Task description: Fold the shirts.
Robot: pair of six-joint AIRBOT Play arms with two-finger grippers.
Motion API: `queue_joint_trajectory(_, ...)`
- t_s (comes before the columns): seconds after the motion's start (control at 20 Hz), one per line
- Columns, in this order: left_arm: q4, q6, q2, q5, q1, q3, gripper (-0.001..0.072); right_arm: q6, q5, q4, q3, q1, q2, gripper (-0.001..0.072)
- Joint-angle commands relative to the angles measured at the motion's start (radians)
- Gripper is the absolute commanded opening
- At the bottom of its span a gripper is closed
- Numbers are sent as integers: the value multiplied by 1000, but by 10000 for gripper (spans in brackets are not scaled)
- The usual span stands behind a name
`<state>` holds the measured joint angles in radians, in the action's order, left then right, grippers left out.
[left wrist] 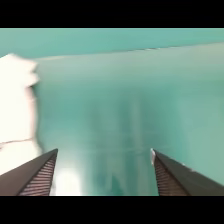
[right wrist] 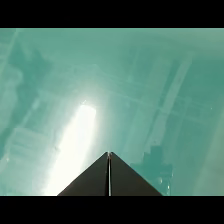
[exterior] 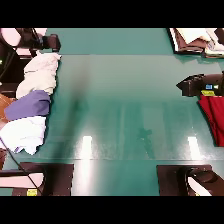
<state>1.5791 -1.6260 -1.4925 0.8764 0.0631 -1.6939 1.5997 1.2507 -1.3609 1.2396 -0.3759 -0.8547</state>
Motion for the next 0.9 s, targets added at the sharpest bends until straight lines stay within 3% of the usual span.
queue_joint_trajectory(0.0, 60, -47, -159, -116, -114, 0, 709, 0, -14, 0, 1, 0, 0, 14)
queue_joint_trajectory(0.25, 60, -46, -312, -275, -224, -2, 709, 0, -12, 3, 1, 0, 0, 14)
queue_joint_trajectory(0.55, 60, -41, -408, -410, -253, -2, 709, 0, -12, 8, 1, -3, 0, 14)
queue_joint_trajectory(0.8, 60, -40, -449, -414, -253, -1, 707, 1, -13, 8, 1, -3, 0, 14)
queue_joint_trajectory(0.85, 60, -42, -447, -415, -253, -2, 604, 2, -13, 8, 1, -3, 0, 14)
